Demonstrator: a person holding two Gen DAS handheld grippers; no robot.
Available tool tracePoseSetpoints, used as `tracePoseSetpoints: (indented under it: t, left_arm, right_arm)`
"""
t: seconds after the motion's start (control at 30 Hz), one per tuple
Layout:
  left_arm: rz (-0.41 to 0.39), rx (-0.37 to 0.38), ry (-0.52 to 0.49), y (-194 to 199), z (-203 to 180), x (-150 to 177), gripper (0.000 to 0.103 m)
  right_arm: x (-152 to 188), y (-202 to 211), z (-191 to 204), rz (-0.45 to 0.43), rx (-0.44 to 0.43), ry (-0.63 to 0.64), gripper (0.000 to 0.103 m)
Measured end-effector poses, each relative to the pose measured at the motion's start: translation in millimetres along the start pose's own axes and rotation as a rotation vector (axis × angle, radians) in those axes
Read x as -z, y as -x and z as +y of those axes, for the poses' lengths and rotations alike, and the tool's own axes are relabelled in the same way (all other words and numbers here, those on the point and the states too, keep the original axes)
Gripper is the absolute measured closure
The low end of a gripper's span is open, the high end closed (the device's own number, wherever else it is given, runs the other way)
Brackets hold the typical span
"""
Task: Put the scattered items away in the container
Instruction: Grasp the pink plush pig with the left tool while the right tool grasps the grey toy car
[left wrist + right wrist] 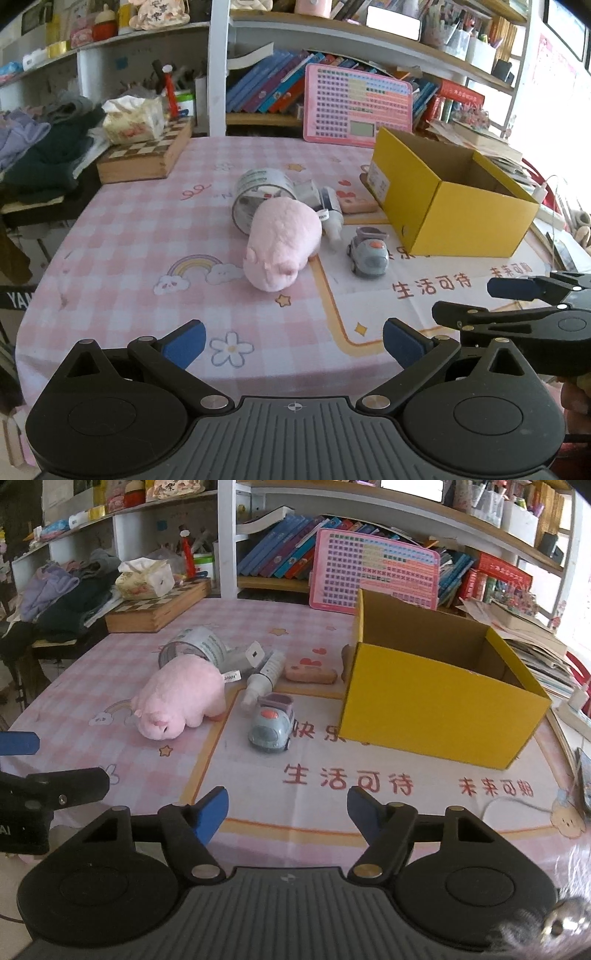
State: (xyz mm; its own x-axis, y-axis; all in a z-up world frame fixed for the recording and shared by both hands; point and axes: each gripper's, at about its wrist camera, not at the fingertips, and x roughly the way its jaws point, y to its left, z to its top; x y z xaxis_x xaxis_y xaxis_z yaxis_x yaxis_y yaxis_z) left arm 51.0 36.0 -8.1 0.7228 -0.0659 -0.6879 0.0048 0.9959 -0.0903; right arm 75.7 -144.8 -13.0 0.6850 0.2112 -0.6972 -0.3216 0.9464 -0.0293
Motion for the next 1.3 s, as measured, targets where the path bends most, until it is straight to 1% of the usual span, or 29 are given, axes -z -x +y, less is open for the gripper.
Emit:
tracePoseSetpoints:
  t: [0.2,0.3,0.47,0.6,0.87,0.93,1.03,1.17,1.3]
  left_arm:
    - [0.01,0.0,-0.002,-22,0,-14,0.001]
    - [0.001,-0.009,0.002,-33,4,-25,0.001]
    - [0.004,-0.017,0.021,-56,12,-46,0.005]
    - [0.028,-0.03,0.001,-78,12,-57,0.008]
    - [0.084,-0.029,-0.025,-113,10,-68,0.012]
    - [0.1,-0.031,-0.041,-120,9,-71,0.017]
    - [0.113,-0.029,-0.052,-129,7,-75,0.019]
    - [0.131,-0.023,-0.053,-139,8,-78,0.028]
    - [0.151,-0.013,-0.047,-146,10,-76,0.031]
  right_arm:
    - [-15,-23,-3,0.018,-0.035,0.031,0.032]
    - [-23,-36,-5,0.025,-0.053,0.04,0.033]
    - [-35,-60,-7,0.049,-0.088,0.056,0.033]
    - [-43,-78,-7,0.065,-0.114,0.069,0.034]
    - [-55,-111,-6,0.097,-0.124,0.089,0.034]
    - [-56,-117,-5,0.104,-0.127,0.104,0.034]
    - [-59,-126,-3,0.115,-0.126,0.116,0.035]
    - [-62,-137,-5,0.119,-0.131,0.118,0.035]
    - [-66,-145,-6,0.127,-0.133,0.111,0.035]
